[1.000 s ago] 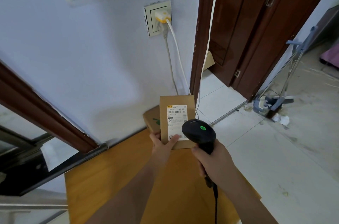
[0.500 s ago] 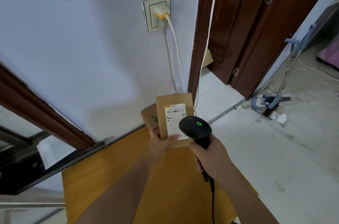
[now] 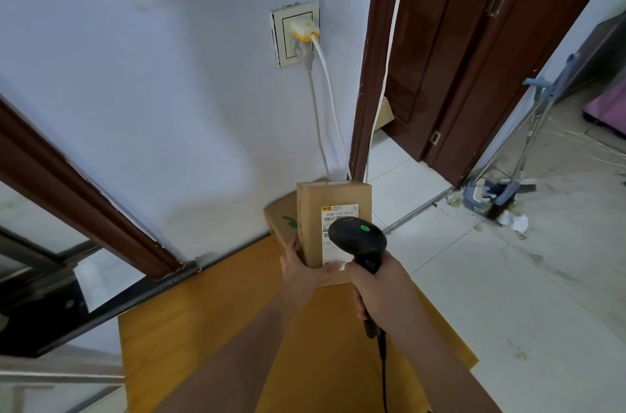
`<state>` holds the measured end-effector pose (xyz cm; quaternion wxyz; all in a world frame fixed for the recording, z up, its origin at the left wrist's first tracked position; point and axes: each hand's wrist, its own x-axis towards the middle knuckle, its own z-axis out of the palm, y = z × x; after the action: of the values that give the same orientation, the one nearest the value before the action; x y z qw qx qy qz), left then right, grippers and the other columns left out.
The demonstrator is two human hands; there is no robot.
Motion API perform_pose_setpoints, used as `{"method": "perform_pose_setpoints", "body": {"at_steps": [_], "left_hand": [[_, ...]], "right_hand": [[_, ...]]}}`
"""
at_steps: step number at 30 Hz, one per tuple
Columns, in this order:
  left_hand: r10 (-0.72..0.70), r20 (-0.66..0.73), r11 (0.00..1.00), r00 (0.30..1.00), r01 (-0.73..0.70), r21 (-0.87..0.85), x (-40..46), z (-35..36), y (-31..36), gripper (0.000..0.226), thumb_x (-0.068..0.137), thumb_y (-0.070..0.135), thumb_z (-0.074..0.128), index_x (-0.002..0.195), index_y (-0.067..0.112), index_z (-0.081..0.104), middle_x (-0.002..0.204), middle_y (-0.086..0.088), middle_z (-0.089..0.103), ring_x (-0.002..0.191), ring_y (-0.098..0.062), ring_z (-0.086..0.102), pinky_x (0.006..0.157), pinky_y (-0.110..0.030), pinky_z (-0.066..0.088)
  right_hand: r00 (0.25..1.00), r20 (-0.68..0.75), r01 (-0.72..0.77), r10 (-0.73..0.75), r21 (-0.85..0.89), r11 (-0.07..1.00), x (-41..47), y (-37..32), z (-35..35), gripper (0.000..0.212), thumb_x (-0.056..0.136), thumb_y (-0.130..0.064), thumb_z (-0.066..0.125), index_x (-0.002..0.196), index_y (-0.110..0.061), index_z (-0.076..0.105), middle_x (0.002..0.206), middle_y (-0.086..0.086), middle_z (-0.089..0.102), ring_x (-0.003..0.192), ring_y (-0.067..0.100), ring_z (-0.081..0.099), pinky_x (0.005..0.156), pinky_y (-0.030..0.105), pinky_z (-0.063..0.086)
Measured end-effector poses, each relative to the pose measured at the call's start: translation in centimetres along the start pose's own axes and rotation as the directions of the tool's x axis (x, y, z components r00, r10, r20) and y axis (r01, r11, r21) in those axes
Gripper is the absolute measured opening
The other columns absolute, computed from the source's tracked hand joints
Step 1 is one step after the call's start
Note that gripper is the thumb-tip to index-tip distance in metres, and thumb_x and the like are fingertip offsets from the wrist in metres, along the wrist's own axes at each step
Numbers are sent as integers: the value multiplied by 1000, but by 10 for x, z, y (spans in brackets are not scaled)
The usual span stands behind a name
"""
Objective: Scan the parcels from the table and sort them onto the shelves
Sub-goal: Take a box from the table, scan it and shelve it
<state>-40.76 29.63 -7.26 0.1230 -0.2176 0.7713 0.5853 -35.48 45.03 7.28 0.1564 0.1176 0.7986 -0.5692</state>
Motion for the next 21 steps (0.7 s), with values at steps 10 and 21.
{"method": "perform_pose_setpoints", "body": {"at_steps": [10, 21], "left_hand": [[14, -15, 997, 1000, -15, -81, -37, -13, -9, 147, 42, 61, 94, 162, 24, 19, 146, 9, 26, 138, -24, 43, 111, -50, 49], [20, -56, 994, 998, -26, -106, -95, -42, -33, 130, 59, 46, 98, 161, 24, 21, 149, 2, 29, 137, -22, 43, 110, -49, 50]], "right_hand": [[998, -59, 18, -19, -15, 1000, -31, -1, 21, 7, 94, -17, 64, 91, -13, 58, 55, 4, 56, 40, 10, 53, 45, 21, 49], [996, -73, 39, -43, -56, 998, -110, 2, 44, 12, 93, -21, 62, 91, -9, 60, 53, 2, 56, 42, 12, 56, 47, 23, 49]]}}
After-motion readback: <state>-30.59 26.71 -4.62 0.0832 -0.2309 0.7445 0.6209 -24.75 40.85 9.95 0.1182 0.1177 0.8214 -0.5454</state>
